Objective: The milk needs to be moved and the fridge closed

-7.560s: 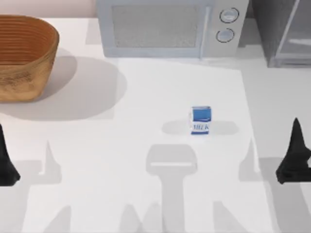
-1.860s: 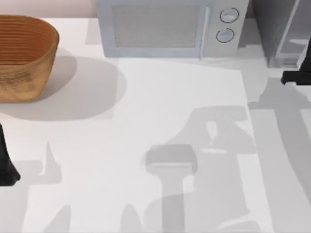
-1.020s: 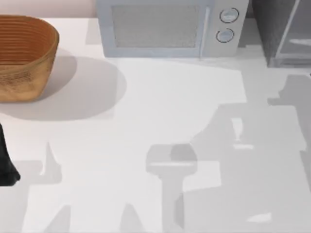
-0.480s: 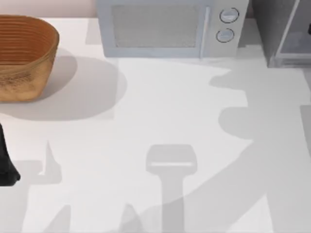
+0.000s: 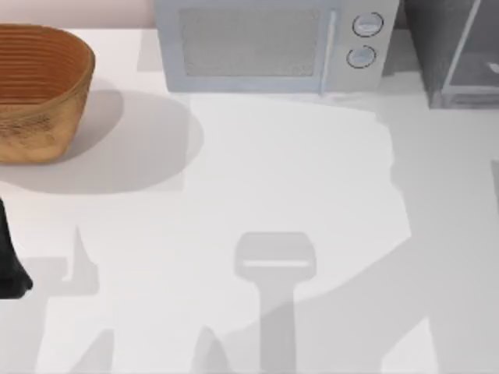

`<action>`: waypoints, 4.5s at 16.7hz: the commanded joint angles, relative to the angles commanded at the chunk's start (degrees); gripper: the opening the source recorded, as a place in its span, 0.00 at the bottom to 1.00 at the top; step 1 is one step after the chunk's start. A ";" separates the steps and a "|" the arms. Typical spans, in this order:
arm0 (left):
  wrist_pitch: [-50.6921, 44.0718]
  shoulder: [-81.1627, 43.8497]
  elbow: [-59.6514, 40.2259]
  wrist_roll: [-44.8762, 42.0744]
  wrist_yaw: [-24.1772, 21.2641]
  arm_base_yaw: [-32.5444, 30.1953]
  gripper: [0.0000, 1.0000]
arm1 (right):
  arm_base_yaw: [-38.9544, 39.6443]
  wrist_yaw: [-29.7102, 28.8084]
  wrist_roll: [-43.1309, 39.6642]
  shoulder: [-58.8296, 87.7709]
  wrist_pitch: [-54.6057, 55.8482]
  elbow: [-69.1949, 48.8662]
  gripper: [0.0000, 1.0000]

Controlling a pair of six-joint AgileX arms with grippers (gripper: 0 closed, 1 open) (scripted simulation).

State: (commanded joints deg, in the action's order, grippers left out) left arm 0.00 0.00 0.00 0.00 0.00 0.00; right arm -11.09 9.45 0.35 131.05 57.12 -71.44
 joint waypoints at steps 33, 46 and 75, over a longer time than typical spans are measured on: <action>0.00 0.00 0.00 0.00 0.00 0.00 1.00 | -0.04 -0.33 0.12 -3.35 -1.67 1.77 1.00; 0.00 0.00 0.00 0.00 0.00 0.00 1.00 | 5.70 -4.77 0.01 -71.25 -29.96 37.21 1.00; 0.00 0.00 0.00 0.00 0.00 0.00 1.00 | 10.77 -9.74 -0.29 -145.96 -82.98 58.89 1.00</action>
State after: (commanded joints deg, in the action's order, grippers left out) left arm 0.00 0.00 0.00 0.00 0.00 0.00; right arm -0.32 -0.29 0.06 -14.91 -25.87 -12.55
